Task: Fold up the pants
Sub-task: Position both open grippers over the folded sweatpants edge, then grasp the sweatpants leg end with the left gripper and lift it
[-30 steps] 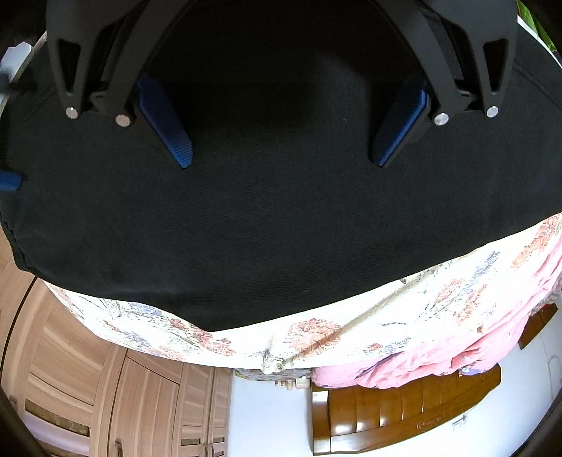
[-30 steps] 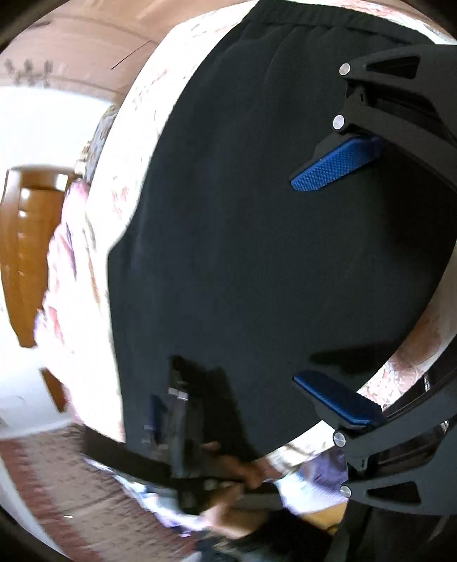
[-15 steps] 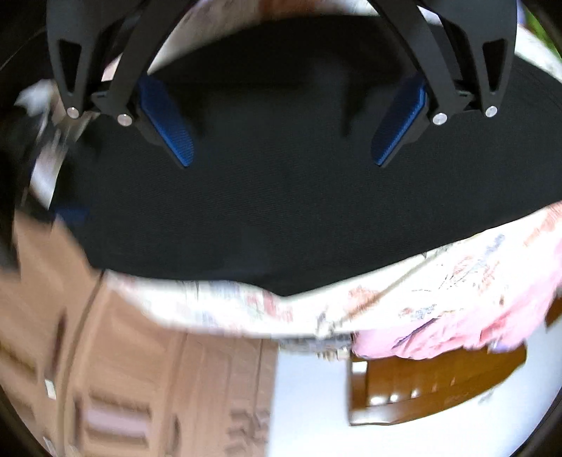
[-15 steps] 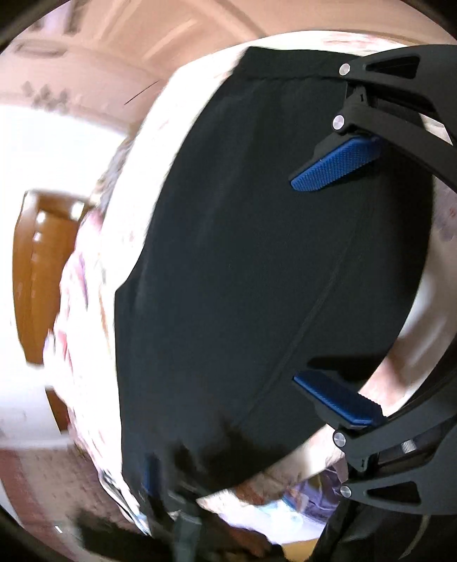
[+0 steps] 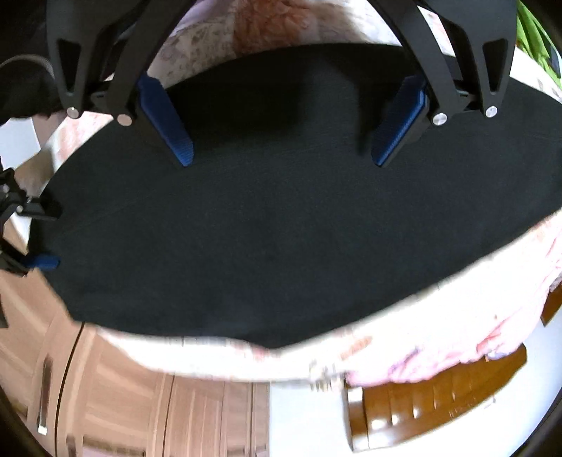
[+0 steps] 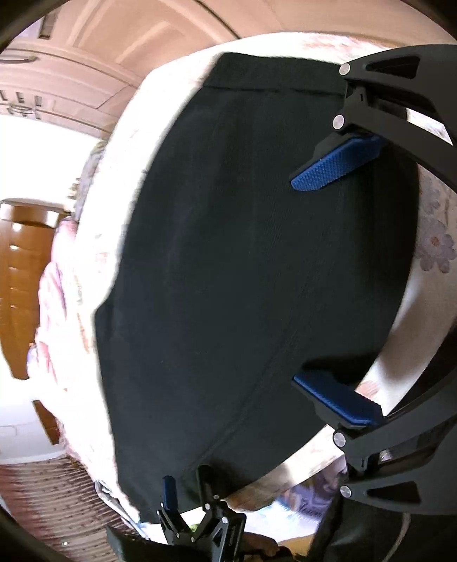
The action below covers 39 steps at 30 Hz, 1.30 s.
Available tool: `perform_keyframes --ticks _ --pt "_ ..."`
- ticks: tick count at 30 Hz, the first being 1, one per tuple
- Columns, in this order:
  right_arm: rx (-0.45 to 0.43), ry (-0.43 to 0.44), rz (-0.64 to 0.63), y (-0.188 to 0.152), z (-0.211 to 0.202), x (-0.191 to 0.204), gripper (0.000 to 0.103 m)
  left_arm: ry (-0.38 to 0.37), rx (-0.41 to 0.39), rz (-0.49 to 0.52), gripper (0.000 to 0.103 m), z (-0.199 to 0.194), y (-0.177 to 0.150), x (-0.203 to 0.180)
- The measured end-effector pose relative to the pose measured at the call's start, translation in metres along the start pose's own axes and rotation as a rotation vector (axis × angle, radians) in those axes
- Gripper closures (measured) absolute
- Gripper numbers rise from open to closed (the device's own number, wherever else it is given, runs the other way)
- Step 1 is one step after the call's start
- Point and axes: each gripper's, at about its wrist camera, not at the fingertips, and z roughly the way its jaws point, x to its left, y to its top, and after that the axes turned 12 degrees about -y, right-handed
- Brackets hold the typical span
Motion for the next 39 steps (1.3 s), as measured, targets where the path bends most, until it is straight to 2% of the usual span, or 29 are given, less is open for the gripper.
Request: perform_keyframes --ticks 2,4,6,7,9,11,12,14,15,17,19,20,21,24,27,28,30,32,34,36,37,39 --pt "-0.065 0.029 0.008 0.024 -0.003 0.001 0.005 0.04 -0.066 -0.002 0.001 -0.009 0.018 0.015" --pt "-0.083 0.039 0.001 0.052 0.006 0.008 0.005 0.087 -0.076 -0.041 0.001 -0.004 0.04 0.041" --pt "-0.09 0.076 -0.014 0.086 0.024 0.022 0.005 0.157 -0.049 -0.066 0.001 0.011 0.059 0.068" --pt "-0.08 0.088 -0.027 0.103 0.035 0.031 0.005 0.213 -0.003 -0.102 0.002 0.022 0.069 0.089" --pt "-0.072 0.155 -0.064 0.135 0.058 0.054 0.005 0.275 0.027 -0.161 0.002 0.034 0.077 0.116" --pt "-0.047 0.214 -0.088 0.161 0.079 0.077 0.005 0.271 0.027 -0.205 0.002 0.042 0.074 0.135" --pt "-0.051 0.238 -0.101 0.169 0.083 0.085 0.005 0.272 0.052 -0.246 0.001 0.051 0.067 0.148" --pt "-0.059 0.313 -0.138 0.186 0.096 0.104 0.005 0.17 -0.02 -0.329 0.001 0.046 0.056 0.165" --pt "-0.053 0.321 -0.151 0.191 0.103 0.111 0.005 0.155 -0.039 -0.342 0.002 0.043 0.055 0.169" --pt "-0.042 0.311 -0.183 0.196 0.118 0.12 0.005 0.184 -0.054 -0.375 0.002 0.043 0.051 0.171" --pt "-0.008 0.285 -0.195 0.198 0.137 0.122 0.004 0.215 -0.031 -0.348 0.002 0.049 0.055 0.164" --pt "-0.03 0.298 -0.192 0.196 0.139 0.12 0.004 0.219 -0.029 -0.345 0.002 0.048 0.054 0.165" --pt "-0.06 0.301 -0.194 0.193 0.138 0.119 0.004 0.211 -0.034 -0.352 0.002 0.048 0.055 0.166" --pt "-0.074 0.27 -0.191 0.19 0.137 0.121 0.005 0.172 -0.063 -0.371 0.002 0.039 0.051 0.172" --pt "-0.098 0.181 -0.193 0.189 0.134 0.125 0.005 0.151 -0.089 -0.388 0.002 0.032 0.047 0.17" --pt "-0.097 0.129 -0.17 0.189 0.136 0.123 0.005 0.148 -0.094 -0.391 0.002 0.03 0.046 0.169" --pt "-0.073 0.148 -0.083 0.193 0.144 0.107 0.005 0.138 -0.108 -0.398 0.002 0.028 0.046 0.169" --pt "-0.057 0.167 -0.007 0.195 0.145 0.094 0.005 0.093 -0.188 -0.427 0.002 0.01 0.04 0.174" --pt "-0.035 0.156 -0.002 0.197 0.141 0.095 0.005 0.089 -0.302 -0.461 0.002 -0.028 0.027 0.18" --pt "-0.062 0.152 -0.048 0.201 0.124 0.111 0.005 0.128 -0.406 -0.494 0.002 -0.068 0.008 0.189" --pt "-0.081 0.176 -0.065 0.203 0.115 0.121 0.005 0.171 -0.471 -0.539 0.002 -0.097 -0.011 0.199" --pt "-0.109 0.266 -0.129 0.212 0.097 0.157 0.005 0.25 -0.52 -0.639 0.002 -0.134 -0.044 0.219"
